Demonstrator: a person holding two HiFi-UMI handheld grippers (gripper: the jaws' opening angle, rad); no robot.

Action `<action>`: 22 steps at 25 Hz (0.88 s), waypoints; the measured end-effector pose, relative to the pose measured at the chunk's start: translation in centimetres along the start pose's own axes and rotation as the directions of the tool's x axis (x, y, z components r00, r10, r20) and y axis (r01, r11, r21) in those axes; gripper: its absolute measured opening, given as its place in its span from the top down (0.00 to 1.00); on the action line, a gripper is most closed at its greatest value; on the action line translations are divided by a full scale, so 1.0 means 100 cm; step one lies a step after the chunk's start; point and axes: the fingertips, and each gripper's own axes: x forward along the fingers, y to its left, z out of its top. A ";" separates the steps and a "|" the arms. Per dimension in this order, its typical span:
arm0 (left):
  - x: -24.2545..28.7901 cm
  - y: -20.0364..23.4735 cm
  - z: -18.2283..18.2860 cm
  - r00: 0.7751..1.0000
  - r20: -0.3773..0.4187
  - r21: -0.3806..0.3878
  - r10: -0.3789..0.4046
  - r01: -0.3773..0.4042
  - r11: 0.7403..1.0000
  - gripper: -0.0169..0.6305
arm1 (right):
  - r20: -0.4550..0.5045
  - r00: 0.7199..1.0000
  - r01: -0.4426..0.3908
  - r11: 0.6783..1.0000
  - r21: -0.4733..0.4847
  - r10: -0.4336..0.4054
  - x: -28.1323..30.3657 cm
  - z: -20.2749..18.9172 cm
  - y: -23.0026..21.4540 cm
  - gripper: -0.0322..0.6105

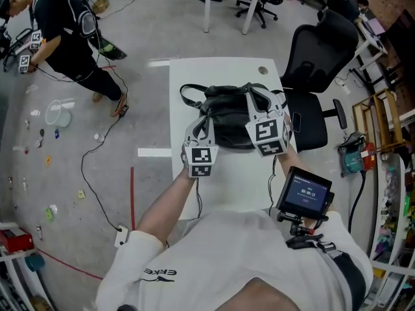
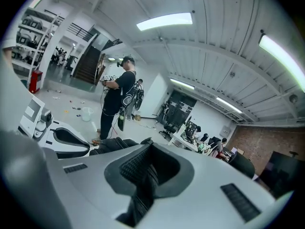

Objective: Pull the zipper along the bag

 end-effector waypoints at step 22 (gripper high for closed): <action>0.013 0.003 -0.003 0.998 -0.016 0.020 -0.056 0.057 0.998 0.97 | -0.084 0.996 -0.038 0.992 -0.117 0.028 0.028 0.015 0.020 0.92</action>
